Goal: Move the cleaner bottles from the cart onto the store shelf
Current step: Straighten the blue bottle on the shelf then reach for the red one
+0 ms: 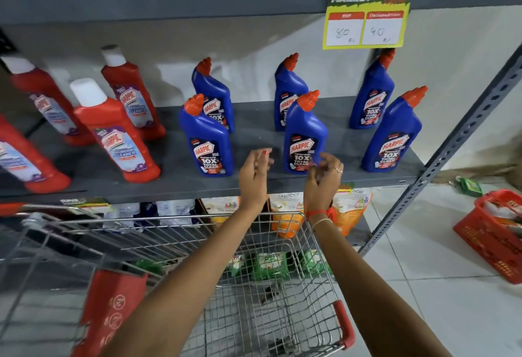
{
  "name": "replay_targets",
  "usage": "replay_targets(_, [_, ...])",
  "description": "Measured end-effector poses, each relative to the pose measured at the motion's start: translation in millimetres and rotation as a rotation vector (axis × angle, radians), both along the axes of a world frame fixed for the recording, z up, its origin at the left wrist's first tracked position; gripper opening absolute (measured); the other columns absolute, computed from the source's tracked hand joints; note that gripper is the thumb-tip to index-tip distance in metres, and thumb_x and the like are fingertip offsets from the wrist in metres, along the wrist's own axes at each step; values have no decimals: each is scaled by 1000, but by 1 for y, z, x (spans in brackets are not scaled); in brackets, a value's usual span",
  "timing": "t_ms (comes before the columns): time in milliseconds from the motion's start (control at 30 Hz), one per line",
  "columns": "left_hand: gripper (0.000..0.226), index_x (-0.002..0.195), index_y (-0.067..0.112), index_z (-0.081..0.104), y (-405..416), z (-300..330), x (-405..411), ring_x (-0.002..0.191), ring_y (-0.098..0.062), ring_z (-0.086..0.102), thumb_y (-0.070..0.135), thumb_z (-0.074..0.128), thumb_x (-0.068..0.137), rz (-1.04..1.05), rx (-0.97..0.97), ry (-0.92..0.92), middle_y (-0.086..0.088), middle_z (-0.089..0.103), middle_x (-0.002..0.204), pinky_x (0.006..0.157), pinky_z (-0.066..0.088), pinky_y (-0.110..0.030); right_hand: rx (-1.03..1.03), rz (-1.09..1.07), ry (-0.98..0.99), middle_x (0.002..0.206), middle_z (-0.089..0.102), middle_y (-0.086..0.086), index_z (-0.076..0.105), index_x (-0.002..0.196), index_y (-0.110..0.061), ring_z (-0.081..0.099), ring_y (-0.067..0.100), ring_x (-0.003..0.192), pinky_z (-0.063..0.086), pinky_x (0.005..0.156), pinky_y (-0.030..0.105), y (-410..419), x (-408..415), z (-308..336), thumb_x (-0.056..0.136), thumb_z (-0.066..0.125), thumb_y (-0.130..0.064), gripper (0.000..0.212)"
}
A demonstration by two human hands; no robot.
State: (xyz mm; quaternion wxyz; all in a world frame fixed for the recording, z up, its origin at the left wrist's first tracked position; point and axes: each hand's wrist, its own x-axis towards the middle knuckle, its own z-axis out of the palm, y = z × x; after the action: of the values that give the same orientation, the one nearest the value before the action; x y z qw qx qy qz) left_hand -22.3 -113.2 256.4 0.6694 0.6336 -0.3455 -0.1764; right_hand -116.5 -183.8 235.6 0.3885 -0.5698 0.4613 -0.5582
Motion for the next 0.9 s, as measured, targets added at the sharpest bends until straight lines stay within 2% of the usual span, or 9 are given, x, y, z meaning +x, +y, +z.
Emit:
replay_targets(100, [21,88,10,59,29,-13,29,58,0,45,21,42,93,279,-65,-26,4,49,65,58,37,-19,-89,114,120,92,51,8,53,102,-8,53,25,81,46,72,36,19,22,-7,80,52,3,25])
replay_targets(233, [13,96,8,49,47,0,87,74,4,50,19,43,91,517,-150,28,2,49,84,72,41,-13,-44,409,178,103,60,20,53,113,-8,59,29,93,51,80,35,30,70,6,86,55,-5,27])
replay_targets(300, [30,115,2,44,48,9,111,91,1,52,22,44,93,436,-116,149,-5,51,105,84,40,-10,50,577,190,120,54,21,46,124,-6,56,29,109,48,90,33,31,92,15,90,53,-12,36])
replay_targets(400, [63,143,13,19,44,13,140,133,-20,34,47,32,92,168,123,311,-8,30,149,113,27,-36,190,736,107,134,45,13,34,135,-12,47,23,122,44,100,37,35,117,26,94,46,-22,44])
replay_targets(467, [67,142,16,26,41,16,148,124,-22,46,57,27,89,10,177,350,-8,42,142,109,35,-44,278,772,30,132,47,10,31,137,-15,48,21,120,44,99,37,38,129,29,97,40,-24,42])
replay_targets(567, [50,128,13,45,43,21,142,94,-15,61,45,28,94,-70,161,354,-6,61,111,88,49,-38,344,780,2,138,47,14,31,138,-19,49,27,123,43,104,45,37,138,27,97,36,-29,42])
replay_targets(633, [44,123,21,47,46,19,141,100,-17,61,48,31,93,-85,177,311,-5,60,115,91,50,-42,353,769,4,139,46,14,31,138,-20,48,25,124,45,102,41,39,138,24,98,34,-30,41])
replay_targets(733, [41,121,22,45,51,16,143,103,-17,56,47,32,92,-60,219,261,-1,57,113,97,48,-44,333,760,2,138,46,11,33,137,-17,47,17,119,44,82,15,42,135,23,99,31,-26,39])
replay_targets(900, [41,123,20,46,55,18,141,103,-18,56,45,34,93,-68,212,250,-2,57,113,98,47,-46,329,720,-2,140,43,7,32,138,-21,42,10,115,37,74,7,49,136,19,99,30,-28,40])
